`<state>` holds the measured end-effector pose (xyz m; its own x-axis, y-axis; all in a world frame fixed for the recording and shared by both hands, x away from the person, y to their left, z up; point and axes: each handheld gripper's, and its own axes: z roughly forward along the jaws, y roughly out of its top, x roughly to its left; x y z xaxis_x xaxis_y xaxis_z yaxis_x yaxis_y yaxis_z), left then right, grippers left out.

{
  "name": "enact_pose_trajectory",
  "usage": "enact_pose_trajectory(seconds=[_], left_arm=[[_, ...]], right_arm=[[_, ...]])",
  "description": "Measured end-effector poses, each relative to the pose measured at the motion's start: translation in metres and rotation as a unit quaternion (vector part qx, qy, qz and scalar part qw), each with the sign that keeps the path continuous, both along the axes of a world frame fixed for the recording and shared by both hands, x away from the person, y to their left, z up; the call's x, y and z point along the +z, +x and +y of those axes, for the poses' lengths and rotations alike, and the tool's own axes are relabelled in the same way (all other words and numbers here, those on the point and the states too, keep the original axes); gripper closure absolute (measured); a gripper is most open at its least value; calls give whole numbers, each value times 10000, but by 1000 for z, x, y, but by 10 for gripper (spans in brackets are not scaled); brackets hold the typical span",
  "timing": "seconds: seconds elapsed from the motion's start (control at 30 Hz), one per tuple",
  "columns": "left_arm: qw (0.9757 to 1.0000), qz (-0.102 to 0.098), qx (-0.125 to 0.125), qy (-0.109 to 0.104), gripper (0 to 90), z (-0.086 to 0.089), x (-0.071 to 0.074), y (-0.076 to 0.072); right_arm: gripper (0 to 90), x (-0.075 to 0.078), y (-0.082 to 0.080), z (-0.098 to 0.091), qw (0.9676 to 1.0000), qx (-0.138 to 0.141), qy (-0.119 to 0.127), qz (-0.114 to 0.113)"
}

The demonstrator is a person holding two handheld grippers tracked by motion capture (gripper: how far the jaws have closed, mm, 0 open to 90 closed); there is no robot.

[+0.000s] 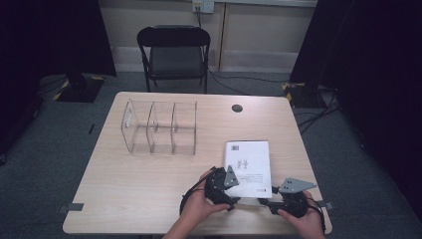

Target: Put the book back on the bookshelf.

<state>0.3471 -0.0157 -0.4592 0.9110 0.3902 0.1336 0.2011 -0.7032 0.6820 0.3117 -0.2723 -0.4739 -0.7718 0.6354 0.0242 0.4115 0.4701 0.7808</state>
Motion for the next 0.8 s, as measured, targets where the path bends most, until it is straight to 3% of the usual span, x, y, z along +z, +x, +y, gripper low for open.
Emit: enact_pose_trajectory(seconds=[0.1, 0.37, 0.5, 0.67, 0.8], left_arm=[[10000, -34, -60, 43, 147, -2, 0, 1], [9995, 34, -273, -124, 164, -13, 5, -3], [9991, -211, -355, 65, 147, -21, 3, -3], [9992, -218, -326, 0, 111, -27, 2, -1], [9986, -292, -367, 235, 17, -35, -1, -4]], right_arm=[[486, 0, 0, 0, 10000, 5, -7, 5], [486, 0, 0, 0, 10000, 11, 1, 12], [486, 1, 0, 0, 10000, -2, -4, 24], [486, 1, 1, 0, 10000, -4, 2, 24], [486, 2, 1, 0, 10000, 4, -11, 36]])
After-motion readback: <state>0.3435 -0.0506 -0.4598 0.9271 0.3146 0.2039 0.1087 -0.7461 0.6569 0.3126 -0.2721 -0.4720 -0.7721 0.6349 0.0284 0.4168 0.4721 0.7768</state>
